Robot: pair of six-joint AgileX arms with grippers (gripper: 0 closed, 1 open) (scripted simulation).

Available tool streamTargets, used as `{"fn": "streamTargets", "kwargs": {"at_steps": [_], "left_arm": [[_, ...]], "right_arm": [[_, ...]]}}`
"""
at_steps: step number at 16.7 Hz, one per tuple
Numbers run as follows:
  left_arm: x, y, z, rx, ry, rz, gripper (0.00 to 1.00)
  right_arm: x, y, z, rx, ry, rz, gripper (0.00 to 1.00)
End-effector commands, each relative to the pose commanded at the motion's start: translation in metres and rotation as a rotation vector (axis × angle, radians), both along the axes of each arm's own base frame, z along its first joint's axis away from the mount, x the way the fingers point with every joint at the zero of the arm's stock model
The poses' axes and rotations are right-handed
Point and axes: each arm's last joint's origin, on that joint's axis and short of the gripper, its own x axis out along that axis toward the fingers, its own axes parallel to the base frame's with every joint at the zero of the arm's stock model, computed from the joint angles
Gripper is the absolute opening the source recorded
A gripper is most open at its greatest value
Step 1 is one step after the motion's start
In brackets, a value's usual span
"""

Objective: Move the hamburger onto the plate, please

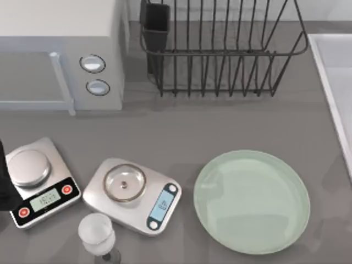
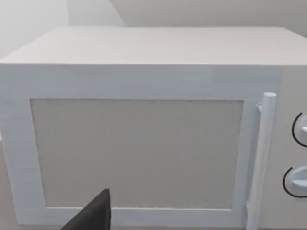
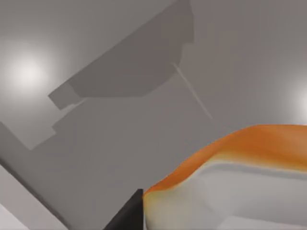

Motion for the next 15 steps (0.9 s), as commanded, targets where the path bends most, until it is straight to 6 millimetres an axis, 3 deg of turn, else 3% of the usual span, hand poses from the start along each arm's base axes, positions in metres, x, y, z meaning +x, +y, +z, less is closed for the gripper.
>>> {"fn": "streamTargets", "kwargs": {"at_steps": [2, 9, 12, 15], "left_arm": [[0.000, 0.000, 0.000, 0.000, 0.000, 0.000, 1.00], [0.000, 0.000, 0.000, 0.000, 0.000, 0.000, 1.00], [0.000, 0.000, 0.000, 0.000, 0.000, 0.000, 1.00], [0.000, 0.000, 0.000, 0.000, 0.000, 0.000, 1.00]], "right_arm": [[-0.001, 0.000, 0.013, -0.001, -0.023, -0.002, 0.00], [0.004, 0.004, 0.014, -0.001, -0.021, 0.050, 0.00], [0.020, 0.018, 0.017, -0.001, -0.017, 0.245, 0.00], [0.041, 0.045, 0.018, 0.003, -0.004, 0.575, 0.00]]}}
